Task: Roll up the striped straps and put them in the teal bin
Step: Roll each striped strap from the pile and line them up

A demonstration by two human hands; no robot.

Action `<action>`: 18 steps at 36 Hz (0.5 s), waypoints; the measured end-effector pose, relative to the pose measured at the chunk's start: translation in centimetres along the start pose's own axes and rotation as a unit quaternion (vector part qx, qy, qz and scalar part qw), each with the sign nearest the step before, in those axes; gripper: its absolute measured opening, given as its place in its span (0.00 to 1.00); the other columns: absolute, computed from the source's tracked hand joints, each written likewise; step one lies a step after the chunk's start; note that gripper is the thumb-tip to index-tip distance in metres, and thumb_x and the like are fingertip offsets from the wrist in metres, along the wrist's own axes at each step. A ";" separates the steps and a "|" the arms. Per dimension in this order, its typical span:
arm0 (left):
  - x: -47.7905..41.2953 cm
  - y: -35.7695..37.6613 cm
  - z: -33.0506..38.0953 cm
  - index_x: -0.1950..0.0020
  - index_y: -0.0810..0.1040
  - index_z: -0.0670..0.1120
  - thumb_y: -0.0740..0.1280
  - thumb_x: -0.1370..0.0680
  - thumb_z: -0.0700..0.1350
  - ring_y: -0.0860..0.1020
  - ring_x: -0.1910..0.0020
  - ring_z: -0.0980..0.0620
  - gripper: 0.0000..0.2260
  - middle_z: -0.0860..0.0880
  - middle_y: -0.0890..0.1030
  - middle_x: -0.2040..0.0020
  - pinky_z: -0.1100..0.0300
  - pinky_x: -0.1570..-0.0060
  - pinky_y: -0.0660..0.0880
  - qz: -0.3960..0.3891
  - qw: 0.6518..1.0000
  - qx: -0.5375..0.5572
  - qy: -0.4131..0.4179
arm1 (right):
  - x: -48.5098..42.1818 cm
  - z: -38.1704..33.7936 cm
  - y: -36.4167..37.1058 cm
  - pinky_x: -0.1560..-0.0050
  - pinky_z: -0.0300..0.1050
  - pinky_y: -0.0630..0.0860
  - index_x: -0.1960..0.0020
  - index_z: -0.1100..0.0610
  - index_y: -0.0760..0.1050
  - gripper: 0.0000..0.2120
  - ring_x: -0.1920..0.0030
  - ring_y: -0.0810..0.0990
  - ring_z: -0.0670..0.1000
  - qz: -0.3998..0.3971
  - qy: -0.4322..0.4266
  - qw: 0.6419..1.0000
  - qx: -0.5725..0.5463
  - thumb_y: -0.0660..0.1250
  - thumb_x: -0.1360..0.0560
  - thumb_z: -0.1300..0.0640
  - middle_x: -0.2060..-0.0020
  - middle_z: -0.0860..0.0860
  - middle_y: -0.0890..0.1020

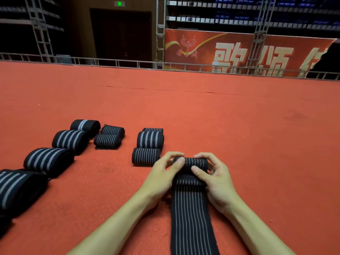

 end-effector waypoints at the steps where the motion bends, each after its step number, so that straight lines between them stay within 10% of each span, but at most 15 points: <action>1: 0.0 0.1 -0.2 0.51 0.81 0.55 0.68 0.25 0.57 0.78 0.57 0.51 0.08 0.52 0.81 0.56 0.58 0.62 0.72 -0.003 1.000 0.008 -0.014 | 0.0 0.1 -0.1 0.56 0.47 0.80 0.53 0.52 0.79 0.11 0.57 0.80 0.52 0.000 -0.001 1.000 -0.001 0.72 0.33 0.63 0.58 0.54 0.82; 13: -0.3 -1.1 0.6 0.47 0.84 0.52 0.74 0.29 0.40 0.82 0.45 0.49 0.12 0.49 0.85 0.48 0.55 0.45 0.78 0.031 0.996 -0.030 0.077 | -0.3 0.7 0.2 0.48 0.53 0.78 0.43 0.54 0.78 0.26 0.52 0.81 0.55 -0.008 0.048 0.997 -0.061 0.78 0.39 0.52 0.54 0.57 0.84; 18: -0.1 -0.8 0.5 0.46 0.83 0.51 0.72 0.32 0.39 0.82 0.49 0.50 0.16 0.52 0.84 0.49 0.55 0.45 0.78 0.022 0.996 -0.047 0.074 | -0.3 1.2 -0.2 0.44 0.62 0.76 0.52 0.52 0.81 0.13 0.53 0.81 0.61 0.026 0.062 0.997 -0.028 0.79 0.34 0.54 0.55 0.61 0.84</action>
Point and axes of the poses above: each hand's wrist, its own x-axis away from the middle knuckle, its own y-axis out of the palm, z = x × y, the point moved 6 cm from there along -x, towards the middle knuckle
